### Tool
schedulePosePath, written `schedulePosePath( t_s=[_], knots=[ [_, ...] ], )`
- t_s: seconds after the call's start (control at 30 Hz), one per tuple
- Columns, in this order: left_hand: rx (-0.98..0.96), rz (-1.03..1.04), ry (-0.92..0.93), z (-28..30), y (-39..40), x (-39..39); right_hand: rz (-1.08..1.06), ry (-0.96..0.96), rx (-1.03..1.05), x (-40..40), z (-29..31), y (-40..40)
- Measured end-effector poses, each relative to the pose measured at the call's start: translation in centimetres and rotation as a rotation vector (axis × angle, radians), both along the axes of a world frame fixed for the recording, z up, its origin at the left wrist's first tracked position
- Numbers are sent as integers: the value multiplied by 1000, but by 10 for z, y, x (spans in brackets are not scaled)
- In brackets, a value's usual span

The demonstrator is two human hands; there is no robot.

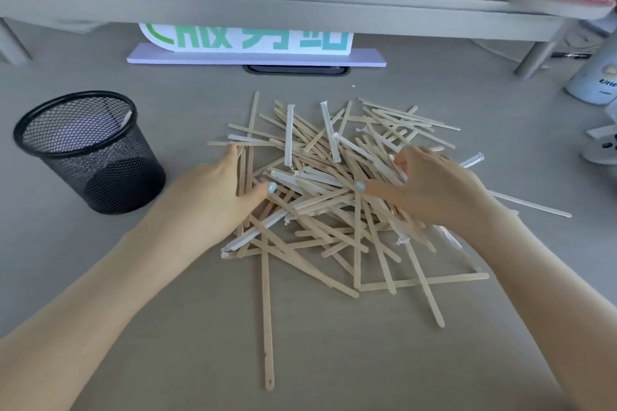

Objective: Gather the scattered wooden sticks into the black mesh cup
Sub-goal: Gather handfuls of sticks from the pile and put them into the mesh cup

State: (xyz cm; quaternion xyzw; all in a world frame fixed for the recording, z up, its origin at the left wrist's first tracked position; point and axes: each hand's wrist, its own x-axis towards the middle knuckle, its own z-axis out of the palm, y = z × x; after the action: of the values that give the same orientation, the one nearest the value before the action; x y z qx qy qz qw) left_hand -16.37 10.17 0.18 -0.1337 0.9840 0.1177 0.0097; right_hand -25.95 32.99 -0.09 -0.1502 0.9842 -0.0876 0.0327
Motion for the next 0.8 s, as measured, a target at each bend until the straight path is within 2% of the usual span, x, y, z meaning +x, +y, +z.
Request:
schedulePosePath(
  t_s=[0.23, 0.33, 0.53, 0.7, 0.8],
  knots=[
    [171, -59, -34, -5, 20, -9, 126, -182, -65, 1, 7, -22],
    [223, -86, -13, -9, 27, -14, 168, -143, -104, 3, 5, -29],
    [166, -71, 11, -13, 26, -12, 197, -95, -153, 1, 0, -22],
    [79, -35, -68, -14, 19, -8, 225, -71, -139, -2, -4, -19],
    [74, -70, -34, -13, 22, -9, 225, -64, -135, -1, -4, -19]
  ],
)
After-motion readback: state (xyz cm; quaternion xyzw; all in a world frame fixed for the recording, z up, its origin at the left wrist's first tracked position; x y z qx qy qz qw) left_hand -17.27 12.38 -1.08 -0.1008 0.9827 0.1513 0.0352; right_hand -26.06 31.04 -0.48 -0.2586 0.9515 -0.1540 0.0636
